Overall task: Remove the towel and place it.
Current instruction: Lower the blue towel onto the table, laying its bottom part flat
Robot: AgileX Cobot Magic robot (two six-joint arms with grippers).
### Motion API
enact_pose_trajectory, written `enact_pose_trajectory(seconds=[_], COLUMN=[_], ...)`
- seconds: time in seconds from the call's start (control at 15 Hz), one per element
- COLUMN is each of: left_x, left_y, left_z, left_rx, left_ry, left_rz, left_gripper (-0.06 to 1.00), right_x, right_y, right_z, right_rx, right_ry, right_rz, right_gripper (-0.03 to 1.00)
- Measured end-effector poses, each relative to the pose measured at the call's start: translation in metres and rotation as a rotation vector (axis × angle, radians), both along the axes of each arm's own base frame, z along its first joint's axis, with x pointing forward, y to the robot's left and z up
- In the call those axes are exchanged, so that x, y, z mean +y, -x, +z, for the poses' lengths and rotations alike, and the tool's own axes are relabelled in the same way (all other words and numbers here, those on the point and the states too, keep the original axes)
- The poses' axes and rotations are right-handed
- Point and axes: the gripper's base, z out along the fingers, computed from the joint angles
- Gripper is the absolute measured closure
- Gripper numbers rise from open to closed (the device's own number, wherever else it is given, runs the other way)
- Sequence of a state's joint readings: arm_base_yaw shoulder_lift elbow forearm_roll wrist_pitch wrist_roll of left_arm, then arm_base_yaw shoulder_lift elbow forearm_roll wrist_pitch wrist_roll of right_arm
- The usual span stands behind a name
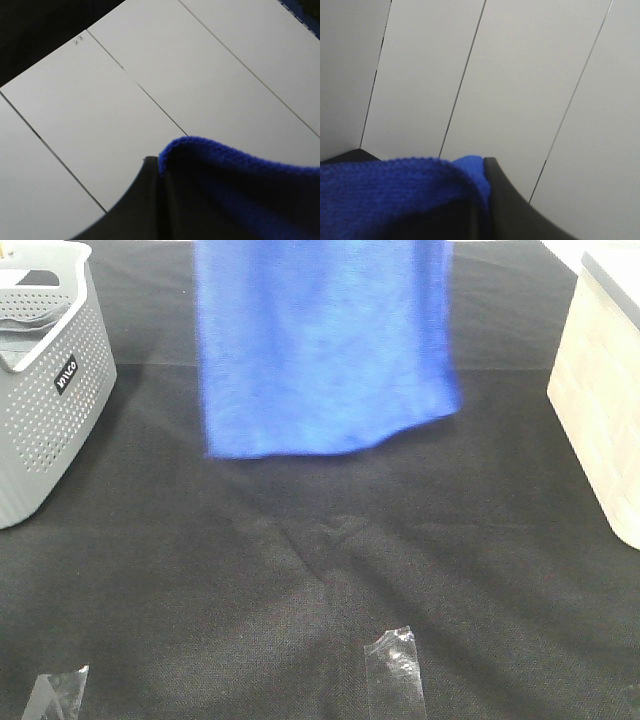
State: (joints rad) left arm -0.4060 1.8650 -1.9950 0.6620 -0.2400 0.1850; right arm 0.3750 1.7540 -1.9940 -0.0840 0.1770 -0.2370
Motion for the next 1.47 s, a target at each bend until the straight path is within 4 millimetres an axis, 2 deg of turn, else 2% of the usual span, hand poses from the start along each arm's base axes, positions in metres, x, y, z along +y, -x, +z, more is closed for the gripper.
enact_pose_trajectory(seconds=[0.2,0.27,0.33,0.47,0.6,0.93,1.13,1.2,1.27,1.4,1.47], left_x=[0.005,0.013,0.016,0.018,0.015,0.017,0.018,0.02,0.02,0.017,0.009], left_y=[-0.036,-0.058,-0.07,-0.092,-0.104,-0.107,-0.109,-0.113,-0.113,-0.119,-0.119], left_z=[-0.021,-0.029,-0.03,-0.039,-0.047,-0.046,-0.048,-0.052,-0.052,-0.065,-0.071], left_rx=[-0.057,-0.069,-0.093,-0.139,-0.184,-0.19,-0.159,-0.098,-0.098,0.107,0.187], left_ry=[-0.003,0.022,0.045,0.077,0.095,0.106,0.111,0.118,0.118,0.191,0.207], left_rz=[0.006,0.029,0.04,0.051,0.058,0.086,0.098,0.123,0.123,0.162,0.176], left_gripper=[0.94,0.94,0.94,0.94,0.94,0.94,0.94,0.94,0.94,0.94,0.94], right_x=[0.011,0.017,0.021,0.022,0.021,0.021,0.021,0.017,0.017,-0.008,-0.017], right_y=[-0.026,-0.039,-0.049,-0.066,-0.079,-0.085,-0.088,-0.088,-0.088,-0.082,-0.08], right_z=[-0.023,-0.036,-0.043,-0.042,-0.04,-0.046,-0.058,-0.063,-0.063,-0.059,-0.06], right_rx=[-0.036,-0.083,-0.11,-0.161,-0.173,-0.095,0.033,0.101,0.101,0.243,0.299], right_ry=[-0.012,-0.029,-0.038,-0.064,-0.093,-0.075,-0.02,0.007,0.007,0.02,0.033], right_rz=[0.01,0.018,0.02,0.013,0.005,-0.003,-0.018,-0.033,-0.033,-0.089,-0.111], right_gripper=[0.94,0.94,0.94,0.94,0.94,0.94,0.94,0.94,0.94,0.94,0.94])
